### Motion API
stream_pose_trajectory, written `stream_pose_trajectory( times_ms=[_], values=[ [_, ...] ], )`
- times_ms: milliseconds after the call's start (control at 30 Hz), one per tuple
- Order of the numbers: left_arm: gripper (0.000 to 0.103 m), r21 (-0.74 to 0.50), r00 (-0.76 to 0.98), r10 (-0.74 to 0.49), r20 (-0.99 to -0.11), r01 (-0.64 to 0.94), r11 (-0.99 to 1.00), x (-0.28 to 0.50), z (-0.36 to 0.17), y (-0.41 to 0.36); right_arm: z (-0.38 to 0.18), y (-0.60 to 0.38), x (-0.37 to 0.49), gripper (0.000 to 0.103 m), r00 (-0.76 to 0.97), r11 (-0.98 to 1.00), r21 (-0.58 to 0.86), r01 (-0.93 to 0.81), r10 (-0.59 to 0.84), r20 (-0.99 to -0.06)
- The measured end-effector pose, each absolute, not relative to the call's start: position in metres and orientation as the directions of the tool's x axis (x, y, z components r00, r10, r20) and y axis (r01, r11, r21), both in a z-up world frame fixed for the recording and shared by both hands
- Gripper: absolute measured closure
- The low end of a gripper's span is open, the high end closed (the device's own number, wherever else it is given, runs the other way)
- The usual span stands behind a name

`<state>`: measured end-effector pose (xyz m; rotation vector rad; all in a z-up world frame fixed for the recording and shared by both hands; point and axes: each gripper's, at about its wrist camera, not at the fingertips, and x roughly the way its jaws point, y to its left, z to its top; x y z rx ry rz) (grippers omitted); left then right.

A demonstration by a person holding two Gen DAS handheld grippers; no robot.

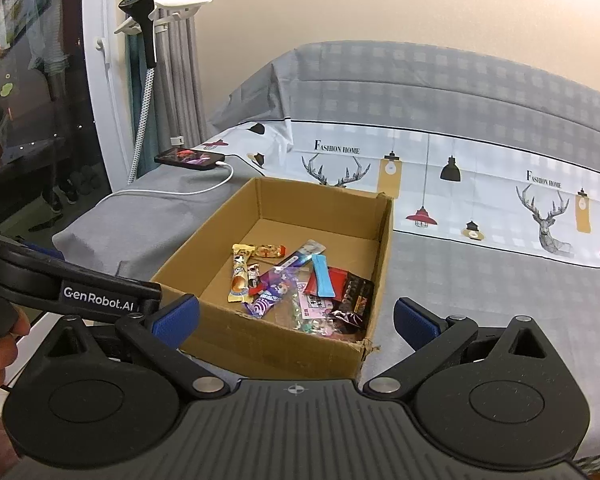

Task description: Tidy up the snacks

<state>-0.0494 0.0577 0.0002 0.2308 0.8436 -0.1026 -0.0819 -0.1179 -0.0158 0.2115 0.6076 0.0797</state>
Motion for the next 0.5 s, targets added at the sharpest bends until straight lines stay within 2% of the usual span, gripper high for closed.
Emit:
stream_pose_trajectory(
  times_ms=[500],
  values=[
    [0.000,0.172,0.658,0.012,-0.753,0.180,0.968,-0.0433,-0.0039,0.0587,-0.0208,-0.1138,-0.0752,0.000,0.810,0.979,0.205,0.004,0.117,-0.575]
  ],
)
